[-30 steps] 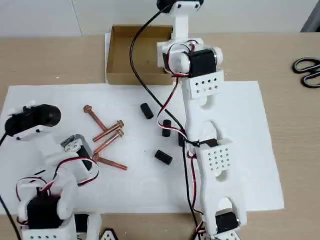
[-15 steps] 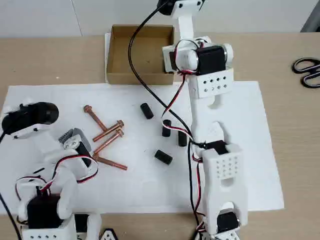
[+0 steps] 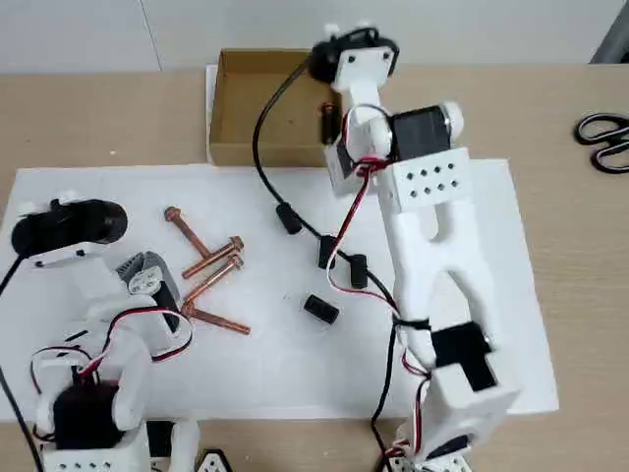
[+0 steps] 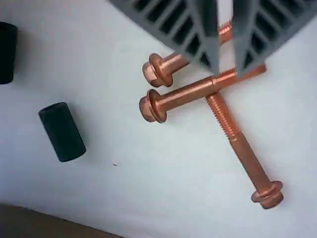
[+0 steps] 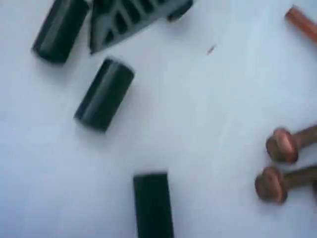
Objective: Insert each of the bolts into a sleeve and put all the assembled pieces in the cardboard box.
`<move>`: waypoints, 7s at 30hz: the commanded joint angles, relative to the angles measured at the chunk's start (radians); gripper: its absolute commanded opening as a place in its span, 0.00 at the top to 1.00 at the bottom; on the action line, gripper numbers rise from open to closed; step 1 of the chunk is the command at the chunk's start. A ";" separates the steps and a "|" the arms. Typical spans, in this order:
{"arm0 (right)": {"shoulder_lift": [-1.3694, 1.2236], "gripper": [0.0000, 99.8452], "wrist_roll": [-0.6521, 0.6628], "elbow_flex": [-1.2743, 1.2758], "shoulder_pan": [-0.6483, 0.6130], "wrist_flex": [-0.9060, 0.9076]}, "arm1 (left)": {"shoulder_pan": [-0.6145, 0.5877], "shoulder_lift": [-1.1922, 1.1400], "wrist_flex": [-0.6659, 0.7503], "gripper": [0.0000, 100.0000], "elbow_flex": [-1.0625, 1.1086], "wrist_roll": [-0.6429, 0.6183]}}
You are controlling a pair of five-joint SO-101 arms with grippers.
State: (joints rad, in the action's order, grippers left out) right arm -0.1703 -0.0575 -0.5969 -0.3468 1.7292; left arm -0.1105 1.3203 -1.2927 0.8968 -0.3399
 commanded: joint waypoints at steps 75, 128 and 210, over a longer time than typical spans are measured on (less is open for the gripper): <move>-0.225 0.77 -0.253 0.526 -0.062 -0.332 | -0.005 0.012 0.011 0.99 0.102 0.095; 0.091 1.00 -0.265 0.434 0.076 -0.010 | 0.003 -0.285 -0.075 0.98 -0.236 0.006; 0.779 1.00 -0.229 1.111 0.529 -0.071 | -0.069 -1.838 -0.137 0.86 -1.234 -0.410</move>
State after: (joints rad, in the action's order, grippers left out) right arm 0.5892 -0.2923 0.5171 0.1749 1.6602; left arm -0.1734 -0.5163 -1.4446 -0.3000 -0.7495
